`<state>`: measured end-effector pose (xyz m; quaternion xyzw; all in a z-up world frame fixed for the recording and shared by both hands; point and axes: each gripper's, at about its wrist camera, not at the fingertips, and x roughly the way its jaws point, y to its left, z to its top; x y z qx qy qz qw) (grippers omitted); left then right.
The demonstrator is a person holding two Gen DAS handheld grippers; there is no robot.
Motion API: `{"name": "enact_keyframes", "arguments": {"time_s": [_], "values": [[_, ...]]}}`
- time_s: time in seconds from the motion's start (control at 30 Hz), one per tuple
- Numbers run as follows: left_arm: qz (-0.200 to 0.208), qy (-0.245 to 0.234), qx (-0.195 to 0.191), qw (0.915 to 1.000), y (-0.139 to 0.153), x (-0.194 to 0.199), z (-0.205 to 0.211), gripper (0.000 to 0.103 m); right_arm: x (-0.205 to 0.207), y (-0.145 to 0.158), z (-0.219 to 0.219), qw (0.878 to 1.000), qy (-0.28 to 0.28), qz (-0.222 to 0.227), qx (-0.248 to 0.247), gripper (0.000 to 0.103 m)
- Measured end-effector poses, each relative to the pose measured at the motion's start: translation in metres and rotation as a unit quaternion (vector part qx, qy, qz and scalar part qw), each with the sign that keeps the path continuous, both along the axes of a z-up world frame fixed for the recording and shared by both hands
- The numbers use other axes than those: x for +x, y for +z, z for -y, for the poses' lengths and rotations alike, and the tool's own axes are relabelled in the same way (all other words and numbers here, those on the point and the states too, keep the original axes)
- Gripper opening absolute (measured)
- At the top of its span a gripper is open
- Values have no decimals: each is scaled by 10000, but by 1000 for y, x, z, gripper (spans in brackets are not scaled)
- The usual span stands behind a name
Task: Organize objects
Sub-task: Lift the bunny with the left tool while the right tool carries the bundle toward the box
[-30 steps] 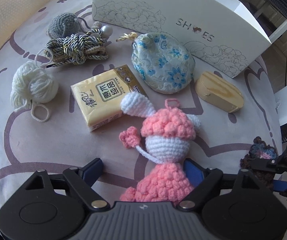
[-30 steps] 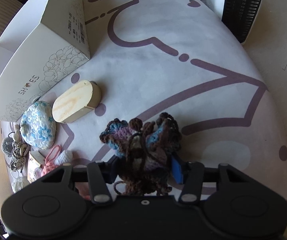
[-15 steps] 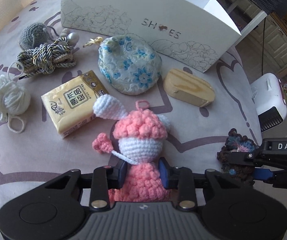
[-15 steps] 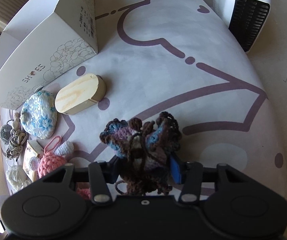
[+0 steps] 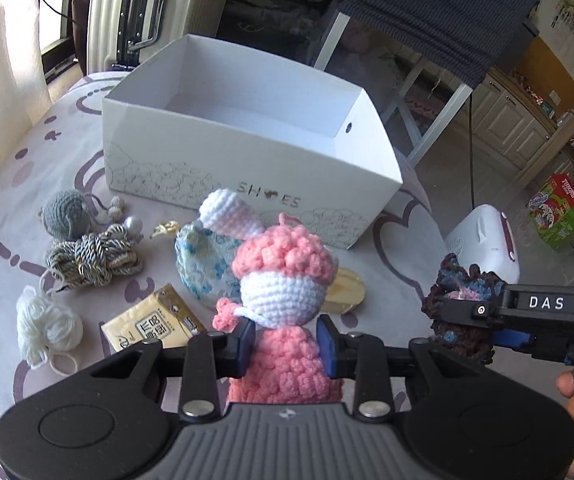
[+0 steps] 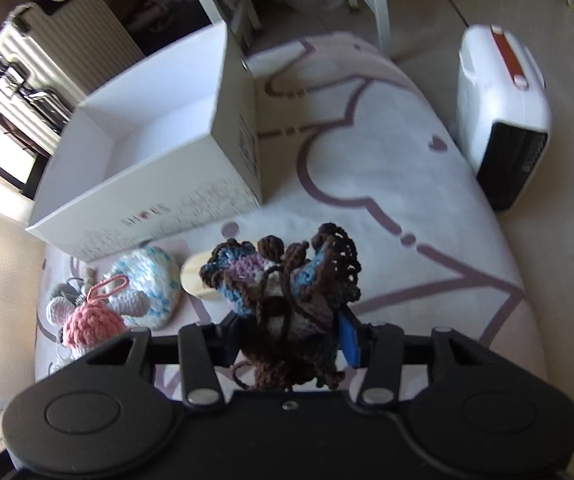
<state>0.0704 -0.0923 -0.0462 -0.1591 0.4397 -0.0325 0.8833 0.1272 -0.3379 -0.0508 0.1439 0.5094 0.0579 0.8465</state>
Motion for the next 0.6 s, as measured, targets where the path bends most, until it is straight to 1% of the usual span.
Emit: {"name": "enact_keyframes", "arguments": {"time_s": [0.07,0.27,0.4,0.6], "values": [[97,-19,28,9999,11,0,-2,35,-4,11,-2,9997,79,224,-14,49],[388,-161,343,9985,46,-1,-8,35,-17,43,-10,9961,242,843,-86,49],[553,-253,596,9964,66,2,-12,35,-25,60,-17,9912,320,1250,-287,49],[827,-309,820,9927,94,7,-26,35,-32,83,-28,9827,384,1741,-499,49]]}}
